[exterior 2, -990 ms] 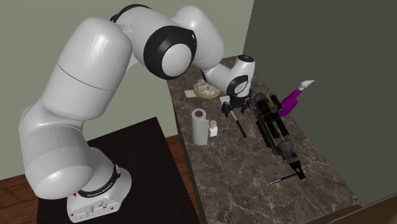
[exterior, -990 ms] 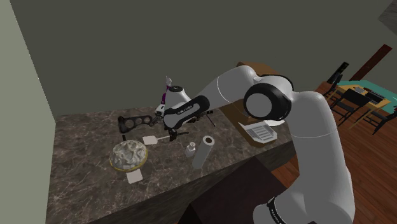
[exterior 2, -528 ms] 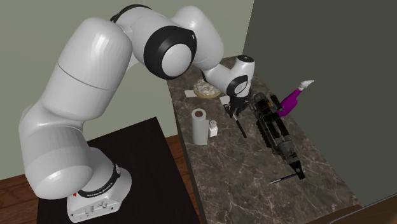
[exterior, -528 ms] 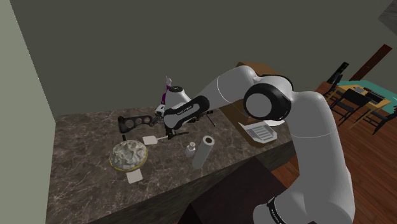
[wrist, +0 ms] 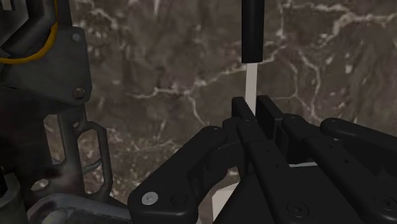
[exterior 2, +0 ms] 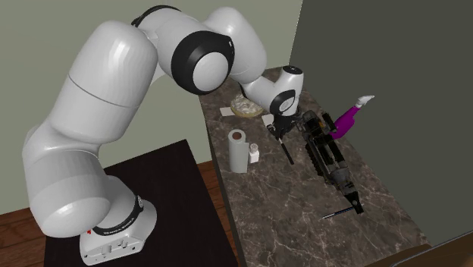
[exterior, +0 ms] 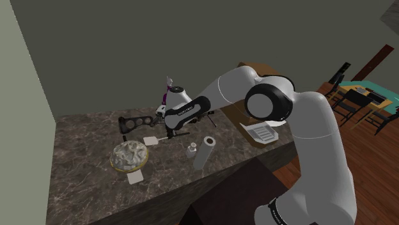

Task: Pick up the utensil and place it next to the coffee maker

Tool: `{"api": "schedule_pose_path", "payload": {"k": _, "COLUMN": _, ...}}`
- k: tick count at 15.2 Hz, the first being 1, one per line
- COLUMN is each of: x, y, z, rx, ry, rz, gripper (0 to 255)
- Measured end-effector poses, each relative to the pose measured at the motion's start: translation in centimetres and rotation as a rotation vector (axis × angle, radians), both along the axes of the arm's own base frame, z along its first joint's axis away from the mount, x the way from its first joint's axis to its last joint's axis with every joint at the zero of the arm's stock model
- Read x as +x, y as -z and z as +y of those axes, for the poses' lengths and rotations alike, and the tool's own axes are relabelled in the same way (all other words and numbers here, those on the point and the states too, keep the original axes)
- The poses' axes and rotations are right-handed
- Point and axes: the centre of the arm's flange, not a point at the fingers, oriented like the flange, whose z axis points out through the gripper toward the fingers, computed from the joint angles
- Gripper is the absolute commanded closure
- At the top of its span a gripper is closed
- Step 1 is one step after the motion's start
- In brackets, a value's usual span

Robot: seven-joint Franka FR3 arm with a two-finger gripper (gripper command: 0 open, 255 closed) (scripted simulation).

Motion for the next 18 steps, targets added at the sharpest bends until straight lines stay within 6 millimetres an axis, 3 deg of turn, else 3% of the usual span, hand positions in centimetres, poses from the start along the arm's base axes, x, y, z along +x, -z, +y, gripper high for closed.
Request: {"api": "schedule_pose_path", "payload": {"k": 18, "x": 0.1, "y": -9.0, "z": 0.0, "rx": 0.0, "ry": 0.0, "rz": 0.0, "gripper": 255}}
